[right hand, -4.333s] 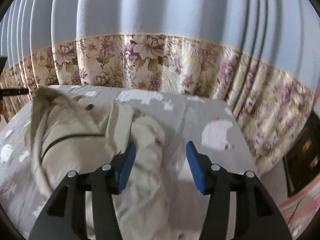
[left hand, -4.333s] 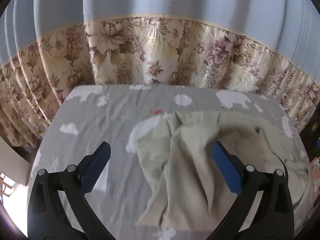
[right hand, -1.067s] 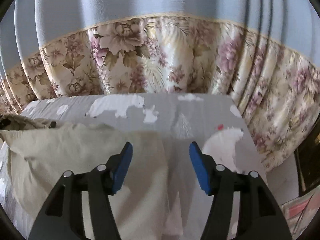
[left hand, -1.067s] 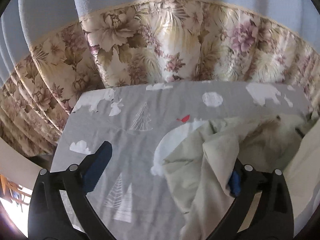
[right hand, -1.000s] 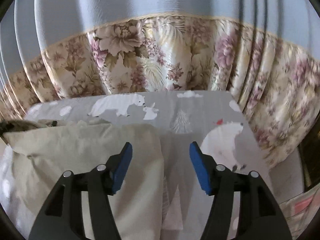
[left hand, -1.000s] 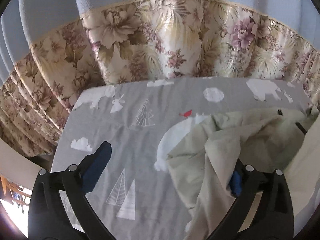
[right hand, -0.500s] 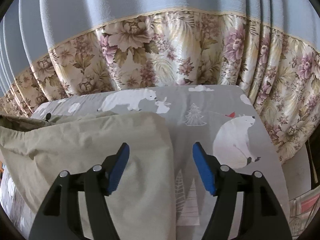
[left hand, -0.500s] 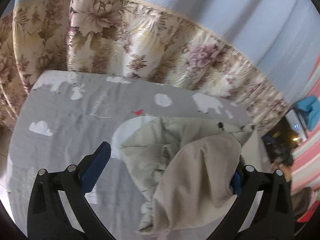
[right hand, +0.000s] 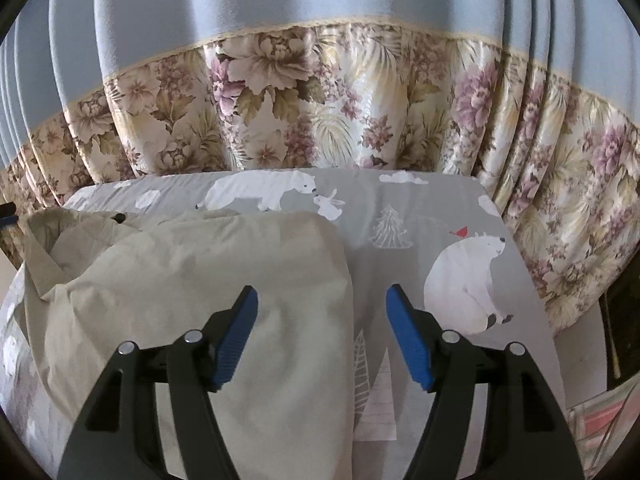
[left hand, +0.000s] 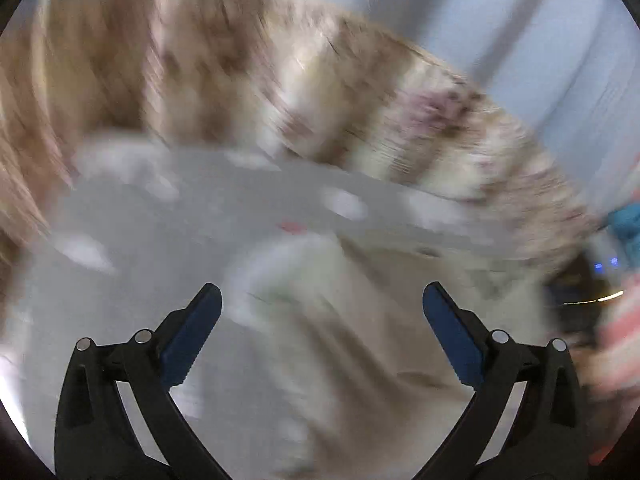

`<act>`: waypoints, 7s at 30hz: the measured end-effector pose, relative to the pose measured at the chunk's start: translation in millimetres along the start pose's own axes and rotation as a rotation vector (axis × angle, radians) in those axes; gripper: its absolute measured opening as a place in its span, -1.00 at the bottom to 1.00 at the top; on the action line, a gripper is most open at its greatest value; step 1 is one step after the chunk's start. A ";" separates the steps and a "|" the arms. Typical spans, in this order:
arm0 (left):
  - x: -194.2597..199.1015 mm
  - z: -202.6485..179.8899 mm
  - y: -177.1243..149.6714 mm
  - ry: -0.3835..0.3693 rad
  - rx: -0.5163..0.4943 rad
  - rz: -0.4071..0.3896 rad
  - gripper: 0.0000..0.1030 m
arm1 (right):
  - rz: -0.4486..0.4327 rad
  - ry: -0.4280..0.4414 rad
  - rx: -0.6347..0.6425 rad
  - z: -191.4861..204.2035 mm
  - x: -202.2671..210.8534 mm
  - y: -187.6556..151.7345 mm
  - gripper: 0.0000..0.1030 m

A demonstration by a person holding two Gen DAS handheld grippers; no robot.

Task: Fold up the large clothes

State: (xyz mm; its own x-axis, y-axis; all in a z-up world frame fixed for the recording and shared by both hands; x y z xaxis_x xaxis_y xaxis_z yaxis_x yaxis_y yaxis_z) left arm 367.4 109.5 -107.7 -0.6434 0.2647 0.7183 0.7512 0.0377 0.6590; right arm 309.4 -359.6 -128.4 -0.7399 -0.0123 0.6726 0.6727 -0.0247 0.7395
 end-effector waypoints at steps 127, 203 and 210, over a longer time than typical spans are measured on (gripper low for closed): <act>-48.8 -48.0 -47.8 0.328 -0.086 0.055 0.87 | -0.010 0.102 -0.026 75.7 -2.5 -15.8 0.53; -118.3 -170.9 -115.9 0.196 -0.174 0.204 0.94 | 0.169 0.503 -0.377 20.0 -46.5 -84.8 0.56; -117.3 -171.1 -115.8 0.200 -0.165 0.191 0.94 | 0.164 0.462 -0.303 52.9 -55.5 -74.2 0.60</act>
State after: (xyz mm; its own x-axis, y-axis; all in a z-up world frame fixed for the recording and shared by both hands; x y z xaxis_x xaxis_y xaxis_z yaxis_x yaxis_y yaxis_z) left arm 330.7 -90.8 -230.0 -0.5217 0.0562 0.8513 0.8376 -0.1558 0.5236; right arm 301.0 -304.2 -219.2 -0.5981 -0.4741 0.6461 0.7973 -0.2702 0.5398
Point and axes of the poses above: each gripper's, at about its wrist camera, not at the fingertips, and x roughly against the way its jaws point, z to its left, y to its top, the point moved 8 cm from there along -x, roughly the way its jaws point, and after that the axes turned 1 degree about z, right-handed, at the moved point
